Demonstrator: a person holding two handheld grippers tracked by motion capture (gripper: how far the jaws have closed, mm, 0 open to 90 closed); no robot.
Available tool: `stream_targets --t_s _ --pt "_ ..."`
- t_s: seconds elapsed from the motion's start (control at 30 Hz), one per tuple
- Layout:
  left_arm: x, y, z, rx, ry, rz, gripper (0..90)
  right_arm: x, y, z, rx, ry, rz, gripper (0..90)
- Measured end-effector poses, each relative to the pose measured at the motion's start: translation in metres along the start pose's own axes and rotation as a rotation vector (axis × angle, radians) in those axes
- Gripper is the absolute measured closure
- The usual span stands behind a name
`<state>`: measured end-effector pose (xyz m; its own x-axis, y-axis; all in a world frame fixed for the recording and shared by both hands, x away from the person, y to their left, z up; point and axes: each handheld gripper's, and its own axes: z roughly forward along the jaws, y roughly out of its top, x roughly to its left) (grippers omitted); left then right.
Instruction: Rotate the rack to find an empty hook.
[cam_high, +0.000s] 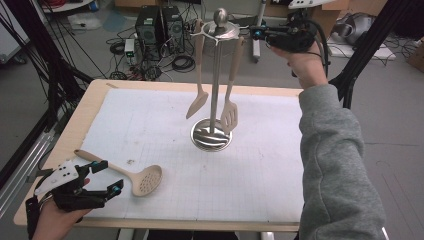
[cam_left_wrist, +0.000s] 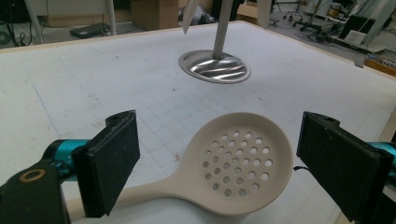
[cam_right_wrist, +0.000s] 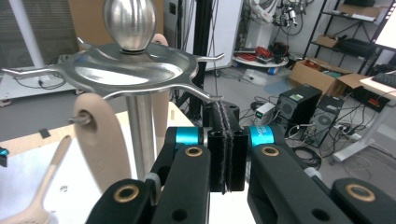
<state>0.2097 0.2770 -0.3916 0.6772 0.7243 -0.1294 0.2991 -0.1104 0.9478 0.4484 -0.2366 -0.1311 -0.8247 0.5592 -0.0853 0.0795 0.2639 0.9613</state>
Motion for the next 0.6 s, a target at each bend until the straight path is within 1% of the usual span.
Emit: stream_targets --t_s 0.1,0.3,0.43,0.53,0.6 --pt "0.001 -0.001 0.0 0.003 0.001 0.001 13.5 -0.001 0.0 0.004 -0.013 -0.014 0.001 90.0" --pt "0.002 -0.002 0.0 0.006 0.002 -0.006 13.5 -0.003 0.0 0.007 -0.016 -0.028 0.001 90.0" --pt "0.002 -0.002 0.0 0.007 0.004 -0.008 13.5 -0.005 0.0 0.01 -0.013 -0.04 0.009 90.0" --pt "0.003 -0.002 0.0 0.008 0.003 -0.006 13.5 -0.008 0.001 0.012 -0.022 -0.038 0.016 90.0" --pt "0.003 -0.003 0.0 0.009 0.005 -0.01 13.5 -0.009 0.002 0.014 -0.025 -0.038 0.012 90.0"
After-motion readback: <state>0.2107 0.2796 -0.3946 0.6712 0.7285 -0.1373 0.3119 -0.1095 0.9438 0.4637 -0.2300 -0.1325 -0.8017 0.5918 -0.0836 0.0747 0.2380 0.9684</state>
